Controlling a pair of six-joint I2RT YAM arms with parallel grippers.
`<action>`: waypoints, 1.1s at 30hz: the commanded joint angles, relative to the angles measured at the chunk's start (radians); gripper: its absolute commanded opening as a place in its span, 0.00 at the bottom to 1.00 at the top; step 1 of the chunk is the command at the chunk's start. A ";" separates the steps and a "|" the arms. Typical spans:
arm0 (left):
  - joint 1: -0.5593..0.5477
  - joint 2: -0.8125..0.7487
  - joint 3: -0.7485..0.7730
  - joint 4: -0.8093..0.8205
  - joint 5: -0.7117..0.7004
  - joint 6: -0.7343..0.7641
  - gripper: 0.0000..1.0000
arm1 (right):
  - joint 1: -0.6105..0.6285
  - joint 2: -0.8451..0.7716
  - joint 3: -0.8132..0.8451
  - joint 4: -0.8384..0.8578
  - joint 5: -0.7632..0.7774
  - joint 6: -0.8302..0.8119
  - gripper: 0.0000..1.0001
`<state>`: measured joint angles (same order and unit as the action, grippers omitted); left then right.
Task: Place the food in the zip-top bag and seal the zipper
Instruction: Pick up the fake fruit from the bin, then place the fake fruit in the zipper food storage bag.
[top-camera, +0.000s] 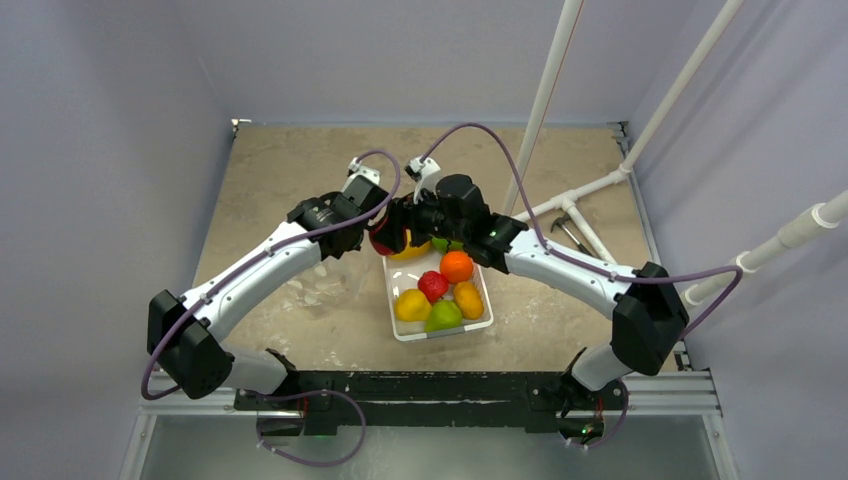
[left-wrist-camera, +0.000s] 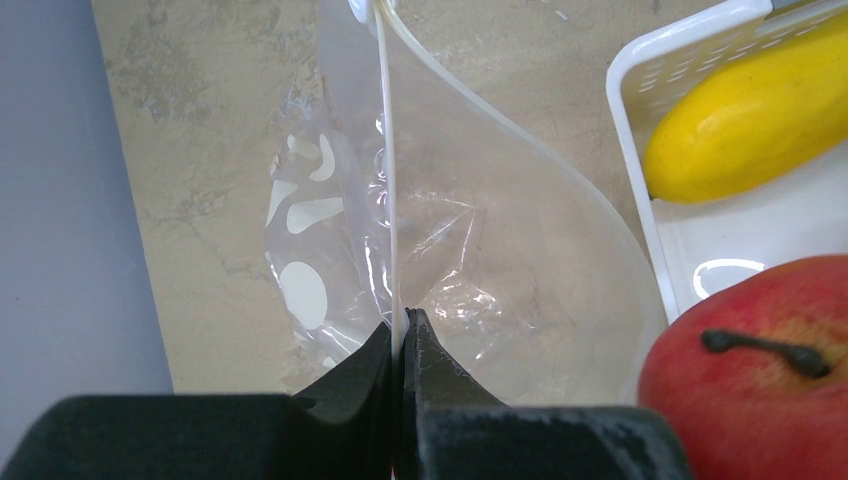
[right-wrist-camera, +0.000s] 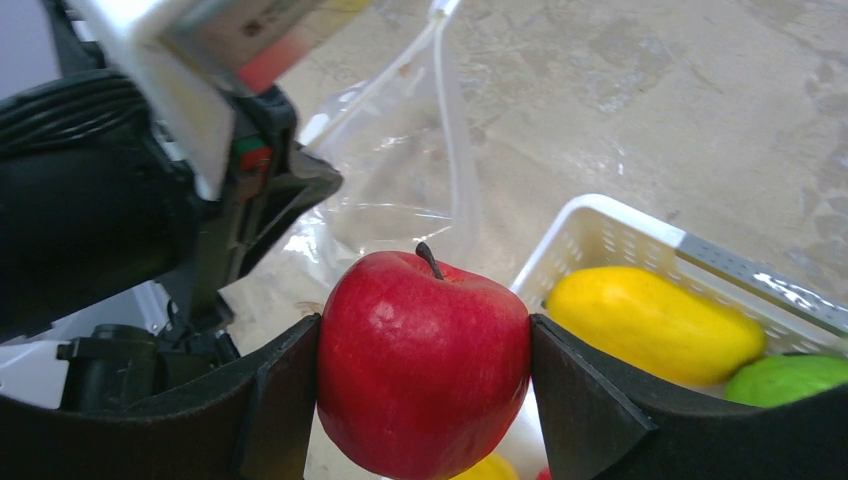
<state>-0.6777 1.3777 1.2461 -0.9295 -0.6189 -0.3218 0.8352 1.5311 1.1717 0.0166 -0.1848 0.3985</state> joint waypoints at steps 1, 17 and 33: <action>-0.006 -0.021 0.042 0.017 0.035 -0.001 0.00 | 0.019 -0.026 0.022 0.086 -0.066 -0.017 0.22; -0.006 -0.062 0.059 0.026 0.130 -0.027 0.00 | 0.033 0.068 0.007 0.190 -0.091 0.017 0.24; -0.006 -0.099 0.060 0.027 0.167 -0.046 0.00 | 0.044 0.070 -0.002 0.191 0.038 0.009 0.86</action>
<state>-0.6811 1.3071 1.2758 -0.9279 -0.4587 -0.3481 0.8726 1.6428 1.1694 0.1665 -0.1844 0.4122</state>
